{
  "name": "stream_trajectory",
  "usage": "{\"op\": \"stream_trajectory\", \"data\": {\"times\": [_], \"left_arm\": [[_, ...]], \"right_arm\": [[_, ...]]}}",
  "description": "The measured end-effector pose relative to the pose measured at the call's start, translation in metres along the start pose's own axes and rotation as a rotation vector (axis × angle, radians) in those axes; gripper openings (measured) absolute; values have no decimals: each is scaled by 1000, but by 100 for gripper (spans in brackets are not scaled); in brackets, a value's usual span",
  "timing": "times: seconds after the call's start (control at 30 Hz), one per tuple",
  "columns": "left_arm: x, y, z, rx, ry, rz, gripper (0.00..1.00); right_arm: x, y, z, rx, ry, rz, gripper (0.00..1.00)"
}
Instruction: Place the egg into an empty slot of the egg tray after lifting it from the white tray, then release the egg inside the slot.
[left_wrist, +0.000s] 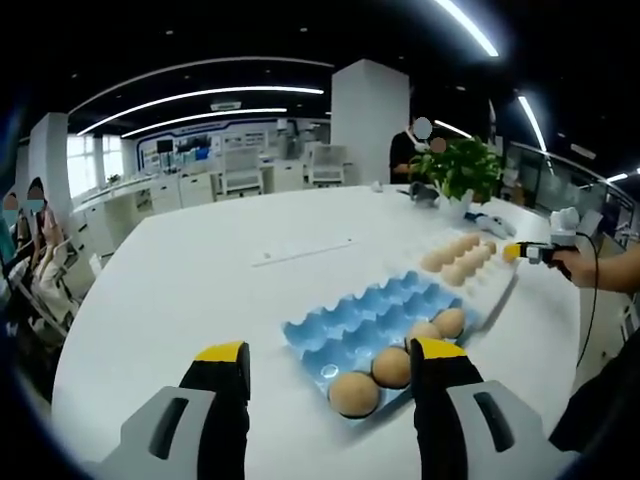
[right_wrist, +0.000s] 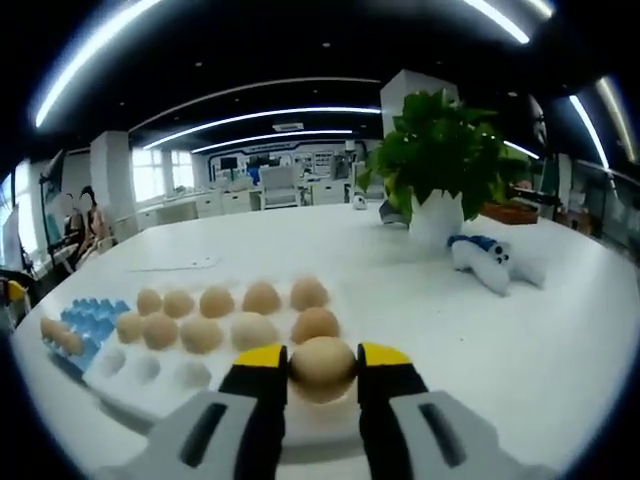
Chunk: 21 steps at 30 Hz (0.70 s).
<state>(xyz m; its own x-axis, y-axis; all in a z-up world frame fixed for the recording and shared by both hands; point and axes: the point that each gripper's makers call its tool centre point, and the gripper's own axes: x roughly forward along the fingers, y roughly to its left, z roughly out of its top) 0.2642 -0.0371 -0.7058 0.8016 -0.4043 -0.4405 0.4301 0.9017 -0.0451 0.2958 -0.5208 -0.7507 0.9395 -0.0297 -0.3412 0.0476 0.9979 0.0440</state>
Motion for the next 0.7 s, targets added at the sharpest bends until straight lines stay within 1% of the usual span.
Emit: {"op": "stream_trajectory", "data": {"times": [0.13, 0.27, 0.43, 0.57, 0.63, 0.7], "left_arm": [[3, -3, 0, -3, 2, -1, 65], [5, -4, 0, -5, -1, 1, 65], [7, -4, -3, -8, 7, 1, 65], [7, -3, -4, -10, 9, 4, 65], [7, -3, -4, -9, 10, 4, 65], [7, -2, -5, -10, 11, 3, 65]], "right_arm": [[0, -1, 1, 5, -2, 7, 27], [-1, 1, 2, -5, -5, 16, 27], [-3, 7, 5, -31, -10, 43, 27], [-6, 6, 11, 0, -29, 39, 27], [-8, 9, 15, 17, -37, 49, 27], [-9, 16, 18, 5, -47, 62, 27]]}}
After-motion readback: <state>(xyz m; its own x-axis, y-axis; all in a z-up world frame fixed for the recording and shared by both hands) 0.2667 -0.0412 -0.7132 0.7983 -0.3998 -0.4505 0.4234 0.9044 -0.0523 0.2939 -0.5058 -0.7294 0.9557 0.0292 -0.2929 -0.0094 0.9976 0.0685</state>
